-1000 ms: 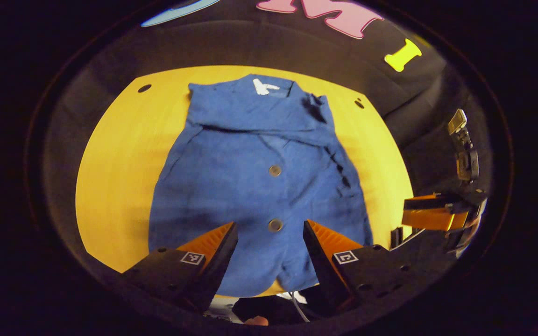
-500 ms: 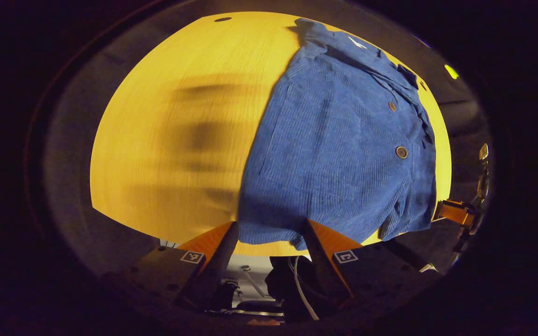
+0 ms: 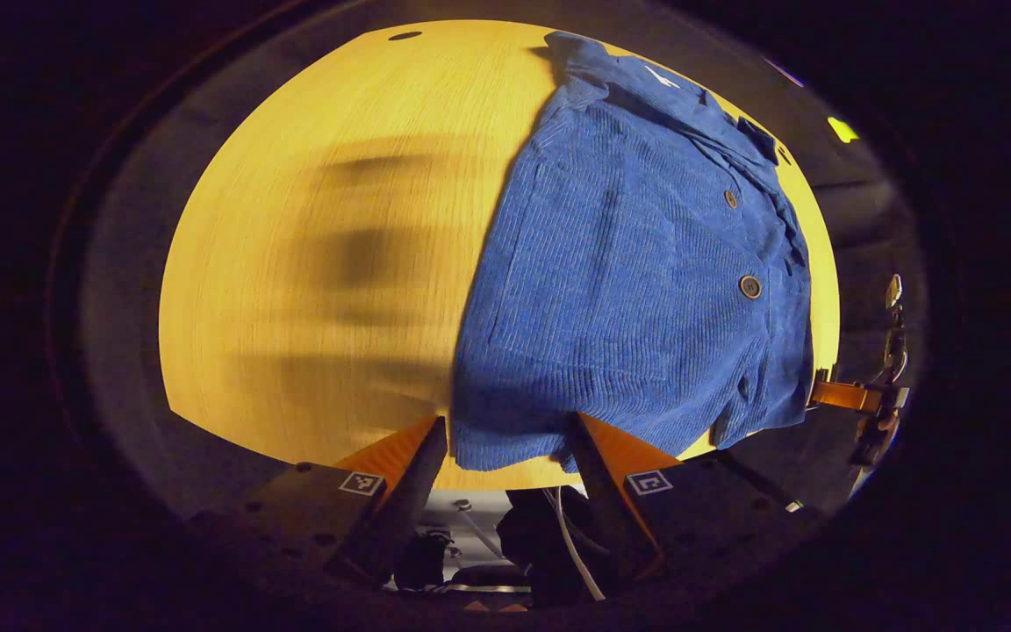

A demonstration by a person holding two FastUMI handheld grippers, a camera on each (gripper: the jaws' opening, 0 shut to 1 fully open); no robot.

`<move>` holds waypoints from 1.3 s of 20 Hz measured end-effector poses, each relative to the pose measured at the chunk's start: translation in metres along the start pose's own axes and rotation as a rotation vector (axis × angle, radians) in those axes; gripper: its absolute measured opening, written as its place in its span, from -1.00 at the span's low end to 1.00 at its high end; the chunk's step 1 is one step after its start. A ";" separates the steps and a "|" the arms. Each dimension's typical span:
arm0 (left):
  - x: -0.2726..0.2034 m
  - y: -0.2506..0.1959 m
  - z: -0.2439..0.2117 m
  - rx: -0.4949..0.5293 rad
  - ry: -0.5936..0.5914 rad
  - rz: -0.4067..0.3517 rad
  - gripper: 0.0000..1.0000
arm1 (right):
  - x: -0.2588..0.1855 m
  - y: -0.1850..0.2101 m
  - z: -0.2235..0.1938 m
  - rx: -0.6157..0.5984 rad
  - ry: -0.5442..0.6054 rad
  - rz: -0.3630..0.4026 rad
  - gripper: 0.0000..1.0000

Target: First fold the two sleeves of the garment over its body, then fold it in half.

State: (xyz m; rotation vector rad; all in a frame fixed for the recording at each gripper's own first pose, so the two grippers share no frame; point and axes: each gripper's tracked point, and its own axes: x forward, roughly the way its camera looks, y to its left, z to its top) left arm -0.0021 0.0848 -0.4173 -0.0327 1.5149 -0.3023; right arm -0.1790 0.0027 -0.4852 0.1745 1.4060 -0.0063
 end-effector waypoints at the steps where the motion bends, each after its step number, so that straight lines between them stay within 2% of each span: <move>1: 0.003 0.005 -0.002 0.008 0.012 0.012 0.65 | 0.003 0.000 0.001 0.004 0.003 -0.006 0.98; 5: 0.012 0.001 0.001 0.010 0.021 0.024 0.65 | 0.022 -0.003 -0.002 0.021 0.025 -0.055 0.99; 7: 0.012 0.003 0.000 0.082 0.038 0.072 0.66 | 0.031 0.001 -0.005 0.022 0.039 -0.064 0.99; 9: 0.016 0.002 -0.006 0.184 0.066 0.152 0.66 | 0.042 0.002 -0.011 0.023 0.053 -0.083 0.99; 10: 0.016 0.002 -0.005 0.217 0.075 0.168 0.65 | 0.047 -0.002 -0.017 0.023 0.084 -0.113 0.99; 11: 0.016 -0.003 -0.005 0.210 0.077 0.167 0.66 | 0.045 -0.001 -0.011 0.025 0.039 -0.134 0.99; 12: 0.015 -0.007 -0.004 0.194 0.083 0.163 0.55 | 0.051 0.002 -0.011 0.017 0.048 -0.134 0.95; 13: 0.017 -0.009 -0.003 0.179 0.082 0.150 0.46 | 0.049 0.002 -0.015 0.003 0.065 -0.142 0.77; 14: 0.019 -0.012 -0.003 0.171 0.074 0.130 0.19 | 0.052 0.005 -0.013 0.000 0.057 -0.125 0.55; 15: 0.019 -0.020 -0.001 0.142 0.061 0.071 0.07 | 0.054 0.014 -0.013 0.018 0.048 -0.076 0.00; 17: 0.019 -0.027 0.002 0.061 0.061 0.019 -0.91 | 0.055 0.022 -0.014 0.083 0.052 -0.025 -0.72; 18: 0.017 -0.026 0.004 0.067 0.046 -0.009 -0.91 | 0.054 0.021 -0.014 0.085 0.054 -0.004 -0.72; 19: 0.021 -0.027 0.002 0.045 0.040 -0.024 -0.90 | 0.057 0.021 -0.012 0.086 0.040 0.008 -0.83; 20: 0.021 -0.028 0.002 0.026 0.028 -0.036 -1.00 | 0.054 0.022 -0.013 0.075 0.038 0.021 -0.89; 26: -0.003 -0.031 0.008 0.082 -0.040 -0.041 -1.00 | 0.030 0.030 -0.004 -0.006 -0.022 0.017 -0.89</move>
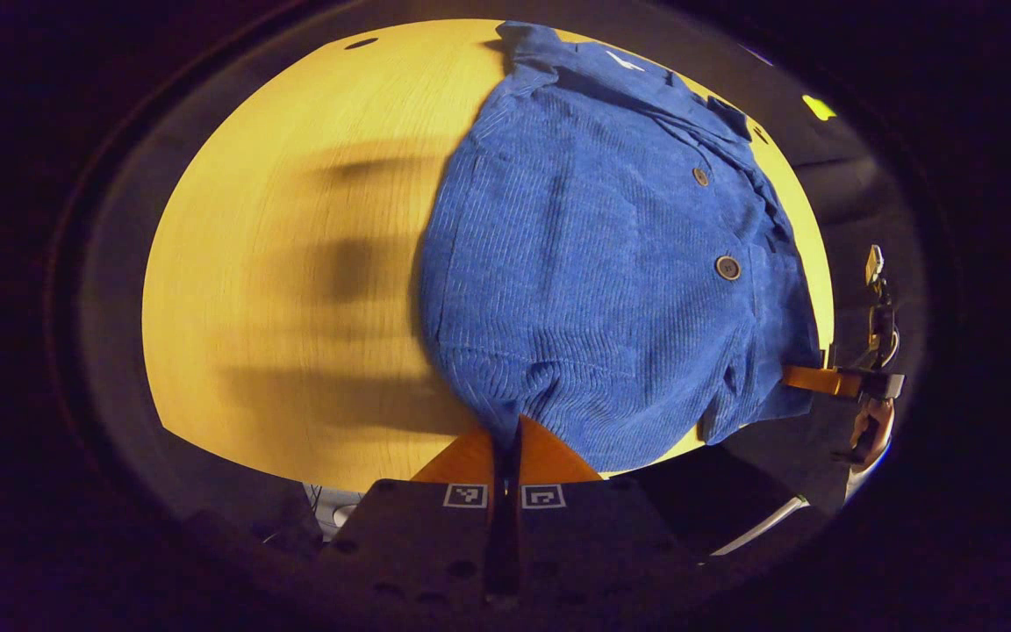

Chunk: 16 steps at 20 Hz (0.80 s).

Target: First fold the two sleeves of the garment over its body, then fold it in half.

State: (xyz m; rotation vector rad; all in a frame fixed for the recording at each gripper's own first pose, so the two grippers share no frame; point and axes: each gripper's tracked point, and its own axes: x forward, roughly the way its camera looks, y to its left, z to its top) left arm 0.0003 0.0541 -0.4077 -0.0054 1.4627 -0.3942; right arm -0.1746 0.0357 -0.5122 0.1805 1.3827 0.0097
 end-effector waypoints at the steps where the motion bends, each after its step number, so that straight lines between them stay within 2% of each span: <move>1: -0.010 -0.001 0.003 0.017 -0.018 0.001 -1.00 | -0.011 0.001 0.005 0.001 -0.016 0.005 -0.89; 5: -0.064 -0.017 0.019 0.100 -0.111 -0.008 -1.00 | -0.063 0.022 0.036 -0.021 -0.093 0.070 -0.89; 8: -0.114 -0.037 0.047 0.108 -0.227 -0.052 -1.00 | -0.103 0.044 0.069 -0.052 -0.187 0.112 -0.89; 14: -0.194 -0.085 0.121 0.244 -0.370 -0.072 -1.00 | -0.172 0.111 0.162 -0.115 -0.348 0.211 -0.90; 16: -0.207 -0.090 0.157 0.285 -0.405 -0.049 -1.00 | -0.185 0.128 0.201 -0.130 -0.387 0.228 -0.90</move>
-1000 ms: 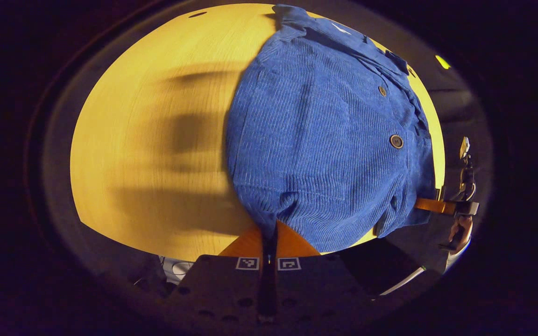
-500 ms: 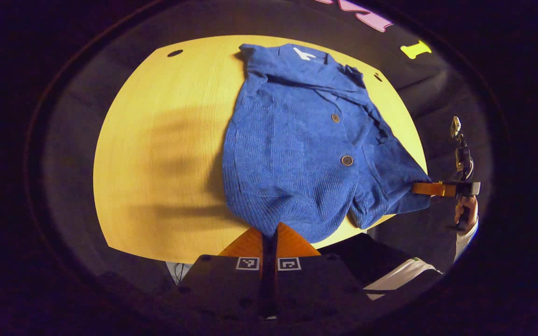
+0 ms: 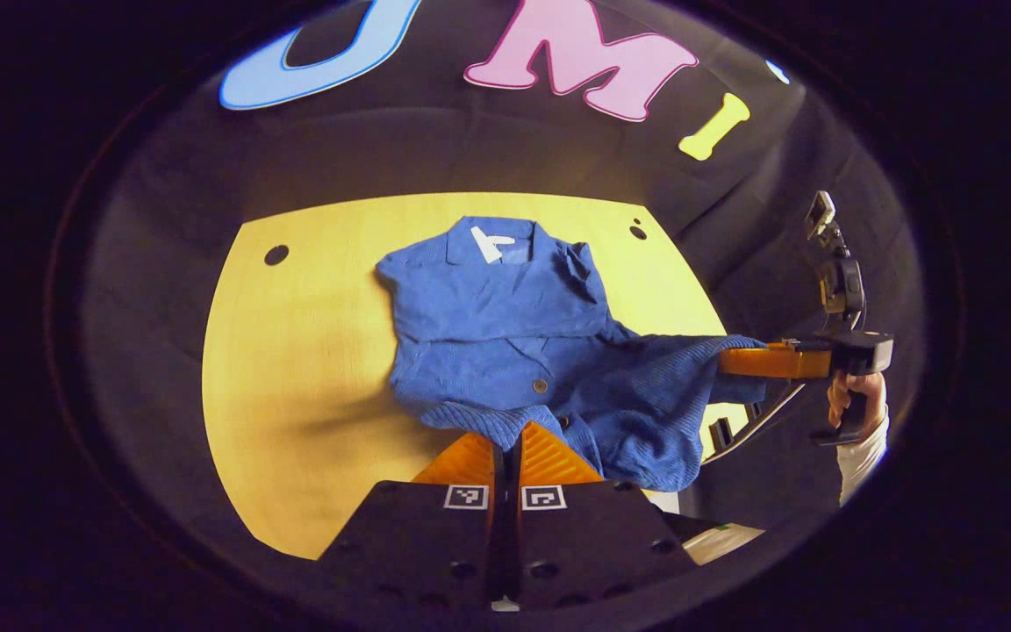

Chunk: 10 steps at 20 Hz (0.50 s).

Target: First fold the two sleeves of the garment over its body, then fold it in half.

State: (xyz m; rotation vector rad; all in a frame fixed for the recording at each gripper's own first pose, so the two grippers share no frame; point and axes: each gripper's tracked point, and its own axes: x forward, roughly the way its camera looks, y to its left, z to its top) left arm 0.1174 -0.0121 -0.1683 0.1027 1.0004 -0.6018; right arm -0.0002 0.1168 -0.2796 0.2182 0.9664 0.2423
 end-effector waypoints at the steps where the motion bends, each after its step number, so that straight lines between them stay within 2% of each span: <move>1: 0.002 0.007 0.023 -0.001 -0.019 0.013 -1.00 | 0.004 0.003 0.023 -0.005 -0.018 -0.001 -0.90; 2: 0.002 0.013 0.043 -0.017 -0.029 0.013 -1.00 | 0.012 0.004 0.046 -0.009 -0.036 -0.002 -0.90; 5: 0.017 0.026 0.109 -0.130 -0.092 -0.059 -1.00 | 0.039 -0.003 0.113 -0.007 -0.082 -0.019 -0.91; 10: 0.087 0.097 0.188 -0.250 -0.086 0.035 -1.00 | 0.123 -0.045 0.210 -0.008 -0.136 -0.113 -0.92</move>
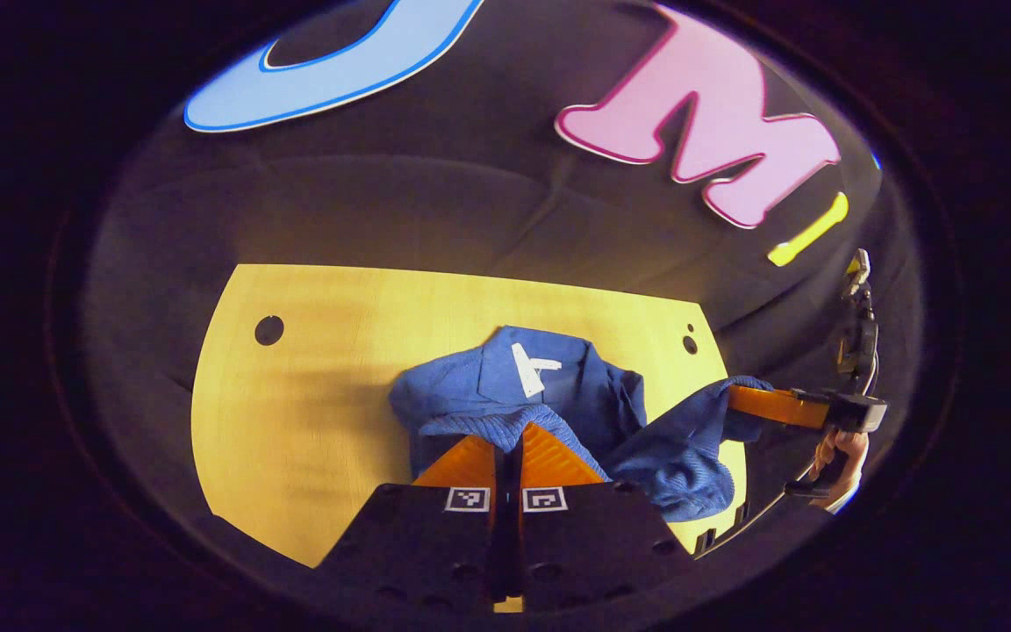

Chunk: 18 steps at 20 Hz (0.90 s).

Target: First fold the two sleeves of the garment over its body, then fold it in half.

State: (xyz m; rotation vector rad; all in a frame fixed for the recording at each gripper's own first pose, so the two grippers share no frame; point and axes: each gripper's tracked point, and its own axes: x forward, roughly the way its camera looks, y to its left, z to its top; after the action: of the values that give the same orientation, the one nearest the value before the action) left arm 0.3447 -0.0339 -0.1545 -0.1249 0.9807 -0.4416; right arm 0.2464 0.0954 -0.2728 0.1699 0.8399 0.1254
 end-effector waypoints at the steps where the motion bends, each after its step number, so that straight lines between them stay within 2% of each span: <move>1: 0.020 0.013 0.012 -0.029 0.005 0.038 -1.00 | 0.017 -0.009 0.008 -0.004 0.009 -0.028 -0.92; 3: 0.054 0.039 0.014 -0.066 0.069 0.121 -1.00 | 0.053 -0.029 0.014 -0.045 0.035 -0.085 -0.92; 4: 0.068 0.048 0.010 -0.083 0.108 0.149 -1.00 | 0.071 -0.048 0.012 -0.093 0.058 -0.145 -0.91; 6: 0.091 0.057 0.004 -0.123 0.145 0.156 -1.00 | 0.094 -0.078 0.001 -0.198 0.104 -0.213 -0.91; 8: 0.106 0.061 0.002 -0.161 0.154 0.127 -0.92 | 0.116 -0.087 -0.012 -0.217 0.149 -0.200 -0.91; 9: 0.113 0.066 0.002 -0.176 0.155 0.142 -0.86 | 0.124 -0.089 -0.011 -0.189 0.143 -0.178 -0.87; 10: 0.112 0.069 0.001 -0.183 0.147 0.151 -0.49 | 0.129 -0.087 -0.007 -0.148 0.132 -0.149 -0.88; 12: 0.113 0.075 0.005 -0.187 0.109 0.177 0.24 | 0.138 -0.074 0.001 -0.040 0.105 -0.062 -0.74; 13: 0.111 0.077 0.008 -0.180 0.097 0.184 0.36 | 0.138 -0.065 0.012 0.007 0.091 -0.020 -0.16; 14: 0.108 0.078 0.011 -0.167 0.079 0.197 0.48 | 0.139 -0.066 0.027 0.031 0.053 -0.009 0.42; 15: 0.105 0.080 0.015 -0.147 0.056 0.209 0.49 | 0.130 -0.069 0.039 0.033 0.008 -0.013 0.99; 16: 0.102 0.080 0.018 -0.121 0.027 0.217 0.55 | 0.127 -0.075 0.052 0.027 -0.039 -0.014 0.65; 17: 0.098 0.079 0.024 -0.092 -0.005 0.226 0.58 | 0.118 -0.075 0.061 0.016 -0.077 -0.009 0.94; 18: 0.090 0.078 0.030 -0.066 -0.040 0.236 0.59 | 0.110 -0.076 0.069 -0.009 -0.114 -0.017 0.95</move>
State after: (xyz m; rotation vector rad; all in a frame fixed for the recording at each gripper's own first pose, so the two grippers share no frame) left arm 0.4360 -0.0039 -0.2308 -0.0761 0.9582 -0.1902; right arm 0.3741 0.0335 -0.3223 0.1604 0.7269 0.1028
